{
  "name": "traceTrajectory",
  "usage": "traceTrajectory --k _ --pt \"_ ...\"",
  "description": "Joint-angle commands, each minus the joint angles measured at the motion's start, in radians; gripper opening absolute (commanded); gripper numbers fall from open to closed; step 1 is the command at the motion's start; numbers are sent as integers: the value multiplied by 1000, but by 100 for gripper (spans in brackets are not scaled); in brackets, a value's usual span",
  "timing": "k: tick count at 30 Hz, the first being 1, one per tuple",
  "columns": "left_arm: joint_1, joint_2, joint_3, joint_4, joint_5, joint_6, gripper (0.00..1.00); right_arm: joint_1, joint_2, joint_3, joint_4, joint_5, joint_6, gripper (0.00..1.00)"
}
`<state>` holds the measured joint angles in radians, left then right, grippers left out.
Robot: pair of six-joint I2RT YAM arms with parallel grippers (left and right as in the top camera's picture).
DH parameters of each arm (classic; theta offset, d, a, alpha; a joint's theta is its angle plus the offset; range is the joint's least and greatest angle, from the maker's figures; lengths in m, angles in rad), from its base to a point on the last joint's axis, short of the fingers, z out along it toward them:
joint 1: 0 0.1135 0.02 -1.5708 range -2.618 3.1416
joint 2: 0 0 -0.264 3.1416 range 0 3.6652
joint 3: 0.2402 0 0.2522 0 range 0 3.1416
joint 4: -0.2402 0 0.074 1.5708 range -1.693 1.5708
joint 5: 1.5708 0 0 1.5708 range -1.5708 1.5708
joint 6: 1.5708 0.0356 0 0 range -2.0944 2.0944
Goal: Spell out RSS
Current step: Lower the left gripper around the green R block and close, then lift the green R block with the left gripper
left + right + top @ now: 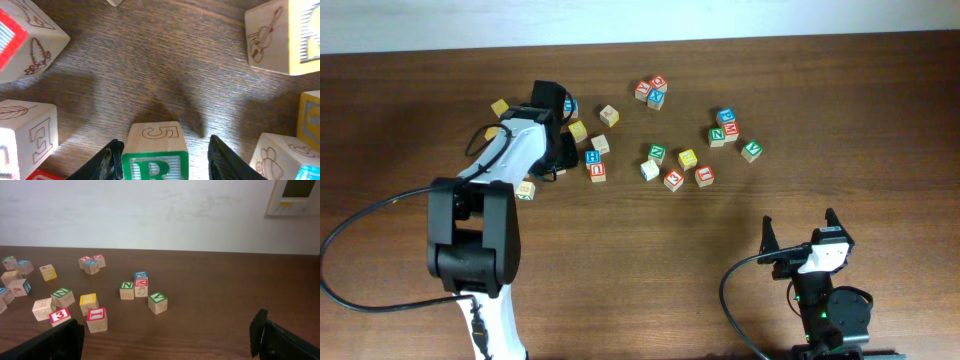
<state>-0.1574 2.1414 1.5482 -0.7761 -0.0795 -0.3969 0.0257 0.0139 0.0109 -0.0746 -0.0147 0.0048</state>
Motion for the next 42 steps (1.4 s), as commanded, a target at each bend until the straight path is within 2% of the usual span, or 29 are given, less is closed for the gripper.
traceTrajectory --k 1,6,8,15,17,26,30,35,42 --pt "5 64 -13 2 -7 9 45 -6 -8 -5 -5 12 11 98" --pt "5 63 -8 5 -7 9 42 -6 -8 -5 -5 12 11 98" --pt "5 63 -4 2 -7 9 37 -6 -8 -5 -5 12 11 98" --pt "5 63 61 -60 -7 9 31 -6 -8 -5 -5 12 11 98" --pt "5 63 68 -65 -7 9 26 -6 -8 -5 -5 12 11 98" --pt "5 60 79 -84 -7 9 30 -6 -8 -5 -5 12 11 98" --pt "5 49 160 -193 -7 9 28 -6 -8 -5 -5 12 11 98" --pt "5 11 353 -411 13 9 27 -6 -8 -5 -5 12 11 99" --pt "5 -109 414 -528 185 9 28 -6 -8 -5 -5 12 11 98"
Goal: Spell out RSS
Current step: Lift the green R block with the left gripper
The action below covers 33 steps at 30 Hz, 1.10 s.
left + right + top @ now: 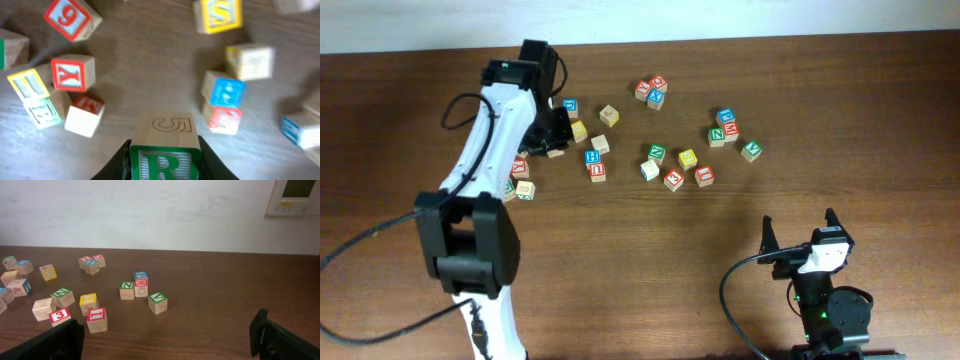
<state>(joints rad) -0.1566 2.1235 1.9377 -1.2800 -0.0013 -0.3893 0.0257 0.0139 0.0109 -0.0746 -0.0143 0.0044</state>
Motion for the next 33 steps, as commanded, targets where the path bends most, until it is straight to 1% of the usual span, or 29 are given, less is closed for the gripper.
traceTrajectory --k 1,6,8,12,16,19,21,25,28,29,33 --pt "4 -107 25 -33 127 2 28 -6 -8 -5 -5 12 11 98" --pt "-1 -200 25 -98 224 2 26 -6 -8 -5 -5 12 11 98" --pt "-15 -222 25 -144 242 1 22 -6 -8 -5 -5 12 11 98" --pt "-86 -224 11 -230 241 2 21 -6 -8 -5 -5 11 11 98" --pt "-201 -224 -60 -225 237 1 21 -6 -8 -5 -5 12 11 98" --pt "-294 -224 -150 -169 237 -8 21 -6 -8 -5 -5 11 11 98" --pt "-349 -224 -227 -106 234 -47 22 -6 -8 -5 -5 12 11 98" --pt "-422 -224 -401 28 113 -204 22 -6 -8 -5 -5 12 11 99" --pt "-444 -224 -517 129 5 -314 22 -6 -8 -5 -5 12 11 98" --pt "-444 -224 -548 171 -19 -332 22 -6 -8 -5 -5 12 11 98" --pt "-443 -224 -631 328 -53 -330 22 -6 -8 -5 -5 12 11 98"
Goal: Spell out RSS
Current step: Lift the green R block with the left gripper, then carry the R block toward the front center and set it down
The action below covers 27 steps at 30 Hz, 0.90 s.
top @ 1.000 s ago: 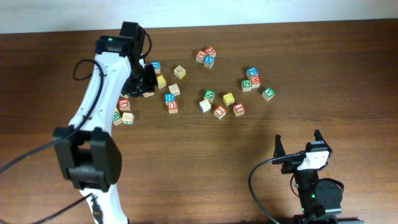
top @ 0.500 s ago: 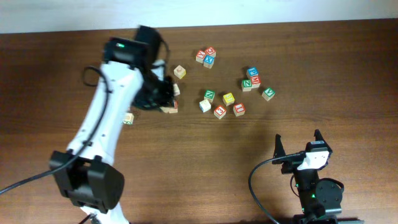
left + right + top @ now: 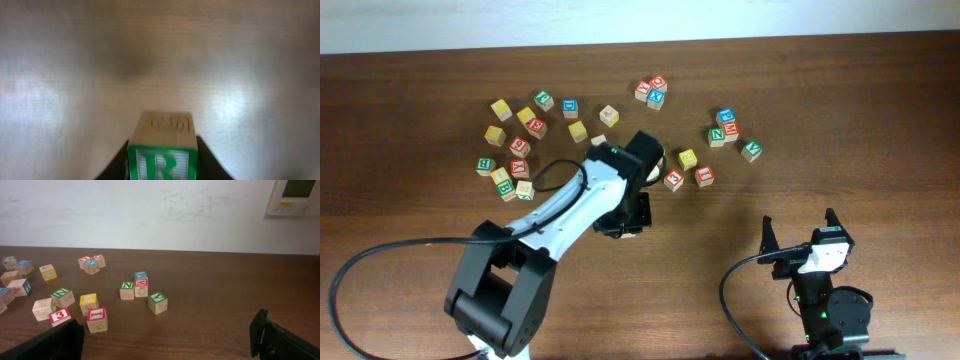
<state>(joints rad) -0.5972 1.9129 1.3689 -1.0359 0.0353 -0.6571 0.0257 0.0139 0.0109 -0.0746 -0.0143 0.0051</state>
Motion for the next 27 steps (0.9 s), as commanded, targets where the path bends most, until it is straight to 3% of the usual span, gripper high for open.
traceTrajectory --k 1,11,20,27 --pt "-2 -13 -77 110 -93 -60 22 -6 -8 -5 -5 11 11 98" --pt "-2 -13 -127 127 -138 -47 28 -6 -8 -5 -5 12 11 98" --pt "-2 -13 -127 127 -150 -43 27 -6 -8 -5 -5 12 11 98" --pt "-2 -13 -127 143 -158 42 27 -6 -8 -5 -5 11 11 98"
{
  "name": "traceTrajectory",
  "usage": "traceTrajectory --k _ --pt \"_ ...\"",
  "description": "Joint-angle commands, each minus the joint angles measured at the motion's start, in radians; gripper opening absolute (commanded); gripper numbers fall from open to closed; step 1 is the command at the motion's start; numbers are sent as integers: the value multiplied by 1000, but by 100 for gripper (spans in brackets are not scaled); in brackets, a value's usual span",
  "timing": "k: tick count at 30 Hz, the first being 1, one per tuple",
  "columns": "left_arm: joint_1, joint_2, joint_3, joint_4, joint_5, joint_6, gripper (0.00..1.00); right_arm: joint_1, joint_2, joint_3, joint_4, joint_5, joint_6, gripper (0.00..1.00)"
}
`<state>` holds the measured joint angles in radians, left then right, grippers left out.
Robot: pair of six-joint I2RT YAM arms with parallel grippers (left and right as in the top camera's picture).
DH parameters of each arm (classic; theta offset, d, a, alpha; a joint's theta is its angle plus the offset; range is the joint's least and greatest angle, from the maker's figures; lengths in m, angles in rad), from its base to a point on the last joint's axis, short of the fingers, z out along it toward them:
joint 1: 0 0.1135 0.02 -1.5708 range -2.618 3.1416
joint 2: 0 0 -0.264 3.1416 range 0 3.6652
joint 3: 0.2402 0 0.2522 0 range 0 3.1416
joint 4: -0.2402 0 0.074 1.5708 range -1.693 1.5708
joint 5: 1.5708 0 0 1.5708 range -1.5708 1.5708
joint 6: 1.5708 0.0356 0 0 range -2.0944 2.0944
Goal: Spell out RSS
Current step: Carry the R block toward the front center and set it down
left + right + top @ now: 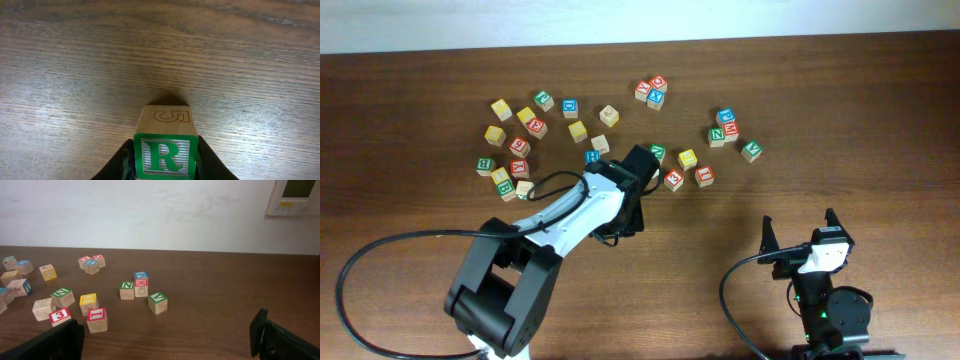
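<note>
A wooden block with a green R on its near face and a 5 on top is held between the fingers of my left gripper. It sits low over bare wood, with a small shadow at its far edge. I cannot tell whether it touches the table. In the overhead view the left gripper is at mid-table and hides the block. My right gripper rests open near the front right, its fingers wide apart with nothing between them. The letters on the loose blocks are too small to read from overhead.
Loose letter blocks lie in groups: a cluster at the back left, a few near the back middle, a row just behind the left gripper, and some at the right. A black cable loops at the front left.
The left gripper still holds the R block. It has shifted slightly over the mid-table, and the wrist view has gone from blurred to sharp, with the block close above the wood.
My left gripper stood open around the R block among the back-left cluster. Then it was shut on the block and high above that cluster. Later it held the block over bare wood at mid-table, where it now sits low. The right arm stayed still.
</note>
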<state>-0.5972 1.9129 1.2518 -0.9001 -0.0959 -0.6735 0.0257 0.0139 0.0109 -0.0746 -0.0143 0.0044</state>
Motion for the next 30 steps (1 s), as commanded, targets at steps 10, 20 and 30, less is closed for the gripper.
traceTrajectory --k 10,20,30 --pt "-2 -13 -10 10 -55 76 27 -6 -8 -5 -5 12 11 98" --pt "-3 -13 -10 6 33 76 24 -6 -8 -5 -5 12 11 98" --pt "-3 -13 -10 7 33 76 33 -6 -8 -5 -5 12 11 98"
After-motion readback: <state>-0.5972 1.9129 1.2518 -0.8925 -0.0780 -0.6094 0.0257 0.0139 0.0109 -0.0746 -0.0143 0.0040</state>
